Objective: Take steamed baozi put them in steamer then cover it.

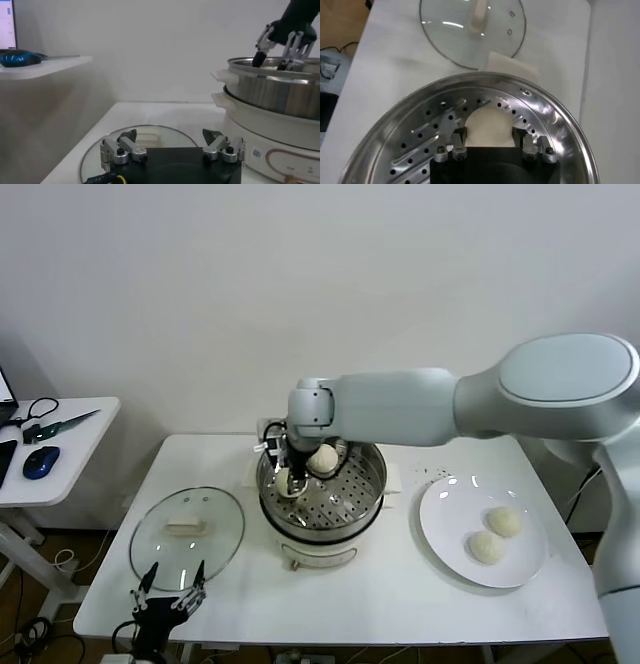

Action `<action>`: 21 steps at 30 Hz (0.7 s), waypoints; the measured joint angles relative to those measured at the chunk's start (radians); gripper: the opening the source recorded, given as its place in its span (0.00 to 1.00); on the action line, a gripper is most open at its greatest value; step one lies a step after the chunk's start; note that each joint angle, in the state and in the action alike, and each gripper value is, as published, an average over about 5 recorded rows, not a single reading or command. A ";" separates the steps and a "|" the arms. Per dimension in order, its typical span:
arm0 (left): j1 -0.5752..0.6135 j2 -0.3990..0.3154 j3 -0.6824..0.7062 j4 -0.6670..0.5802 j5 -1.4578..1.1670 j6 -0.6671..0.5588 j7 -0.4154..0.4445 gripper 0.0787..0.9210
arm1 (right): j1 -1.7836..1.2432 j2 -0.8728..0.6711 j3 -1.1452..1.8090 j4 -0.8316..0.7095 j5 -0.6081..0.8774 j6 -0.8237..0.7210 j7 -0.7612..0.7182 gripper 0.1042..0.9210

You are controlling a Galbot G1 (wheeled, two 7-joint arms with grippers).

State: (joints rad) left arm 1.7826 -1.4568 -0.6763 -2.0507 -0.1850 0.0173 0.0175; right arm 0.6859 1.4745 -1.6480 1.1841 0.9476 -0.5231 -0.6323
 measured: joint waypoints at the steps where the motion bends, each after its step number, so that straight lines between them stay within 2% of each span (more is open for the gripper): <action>1: 0.000 0.000 0.000 -0.001 0.000 0.000 0.000 0.88 | -0.001 0.000 0.002 -0.002 -0.001 0.003 -0.001 0.73; 6: 0.001 0.000 0.000 -0.007 0.001 0.002 0.000 0.88 | 0.024 -0.017 -0.004 0.009 -0.007 0.030 -0.025 0.86; 13: 0.008 0.006 -0.005 -0.012 -0.002 0.003 -0.002 0.88 | 0.175 -0.149 -0.081 0.107 -0.013 0.116 -0.124 0.88; 21: -0.002 0.012 -0.003 -0.004 -0.008 0.005 -0.004 0.88 | 0.391 -0.446 -0.286 0.285 -0.087 0.225 -0.221 0.88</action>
State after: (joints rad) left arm 1.7808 -1.4448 -0.6792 -2.0546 -0.1925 0.0227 0.0136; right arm 1.0772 1.0287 -1.9340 1.4695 0.8605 -0.2984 -0.8531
